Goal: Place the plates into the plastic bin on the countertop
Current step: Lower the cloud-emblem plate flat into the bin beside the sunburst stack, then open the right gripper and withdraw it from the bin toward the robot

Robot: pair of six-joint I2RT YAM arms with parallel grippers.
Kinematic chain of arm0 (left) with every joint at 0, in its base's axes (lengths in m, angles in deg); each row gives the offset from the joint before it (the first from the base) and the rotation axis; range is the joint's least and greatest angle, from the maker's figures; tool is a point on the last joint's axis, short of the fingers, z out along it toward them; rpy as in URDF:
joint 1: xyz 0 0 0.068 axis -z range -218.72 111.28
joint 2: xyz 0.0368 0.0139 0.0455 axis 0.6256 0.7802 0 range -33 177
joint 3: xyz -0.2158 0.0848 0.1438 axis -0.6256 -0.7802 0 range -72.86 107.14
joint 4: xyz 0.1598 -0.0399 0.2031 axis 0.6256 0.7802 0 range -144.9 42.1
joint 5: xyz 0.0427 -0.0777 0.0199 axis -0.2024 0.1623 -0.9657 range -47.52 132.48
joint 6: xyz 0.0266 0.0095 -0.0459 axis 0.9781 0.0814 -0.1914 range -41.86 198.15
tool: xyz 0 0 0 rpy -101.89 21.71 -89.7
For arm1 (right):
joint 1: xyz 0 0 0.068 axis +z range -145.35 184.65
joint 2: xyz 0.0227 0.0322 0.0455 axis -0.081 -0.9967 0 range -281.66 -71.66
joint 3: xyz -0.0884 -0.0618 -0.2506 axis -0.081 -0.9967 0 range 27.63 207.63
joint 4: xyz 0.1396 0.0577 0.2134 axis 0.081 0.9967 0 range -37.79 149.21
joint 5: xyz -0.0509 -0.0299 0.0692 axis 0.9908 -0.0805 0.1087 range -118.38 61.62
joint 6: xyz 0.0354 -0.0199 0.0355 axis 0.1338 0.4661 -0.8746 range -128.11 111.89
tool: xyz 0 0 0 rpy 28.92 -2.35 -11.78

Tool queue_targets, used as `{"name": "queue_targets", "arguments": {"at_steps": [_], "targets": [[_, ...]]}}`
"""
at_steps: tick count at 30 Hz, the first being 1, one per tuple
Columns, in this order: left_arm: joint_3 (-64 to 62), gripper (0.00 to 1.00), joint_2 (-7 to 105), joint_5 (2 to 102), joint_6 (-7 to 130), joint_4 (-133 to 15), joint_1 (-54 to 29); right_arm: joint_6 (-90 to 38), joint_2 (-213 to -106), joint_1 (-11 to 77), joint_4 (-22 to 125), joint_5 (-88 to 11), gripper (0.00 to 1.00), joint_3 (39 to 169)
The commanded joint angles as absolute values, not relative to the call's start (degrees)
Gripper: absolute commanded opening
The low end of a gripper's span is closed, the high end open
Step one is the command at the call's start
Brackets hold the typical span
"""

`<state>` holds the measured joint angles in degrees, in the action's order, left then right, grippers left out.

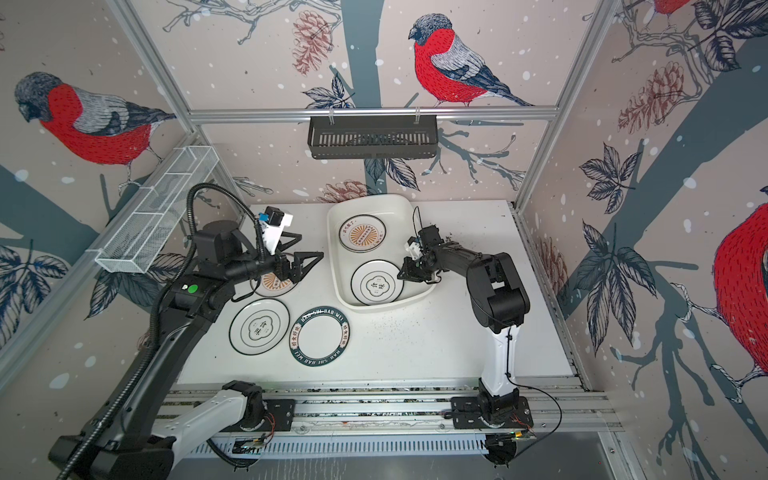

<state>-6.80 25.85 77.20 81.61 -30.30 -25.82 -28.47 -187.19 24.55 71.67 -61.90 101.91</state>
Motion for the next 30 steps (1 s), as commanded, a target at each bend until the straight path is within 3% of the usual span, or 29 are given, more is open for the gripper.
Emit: {"name": "queue_targets", "arguments": {"at_steps": [1, 17, 26, 30], "targets": [[-6.9, 0.98, 25.6, 73.6, 81.5, -33.1, -25.8, -27.5, -186.8, 24.5, 73.3, -59.5, 0.25, 102.5], [-10.2, 0.98, 28.1, 55.7, 84.6, -32.9, -25.8, -29.7, -181.0, 24.9, 74.4, -56.6, 0.32, 105.0], [-12.4, 0.98, 29.4, 53.2, 90.0, -28.0, -25.8, -31.9, -168.8, 25.1, 73.2, -56.8, 0.31, 101.4], [-14.7, 0.98, 27.6, 56.4, 92.4, -26.9, -25.8, -34.8, -161.3, 25.9, 71.5, -58.6, 0.32, 97.4]]}}
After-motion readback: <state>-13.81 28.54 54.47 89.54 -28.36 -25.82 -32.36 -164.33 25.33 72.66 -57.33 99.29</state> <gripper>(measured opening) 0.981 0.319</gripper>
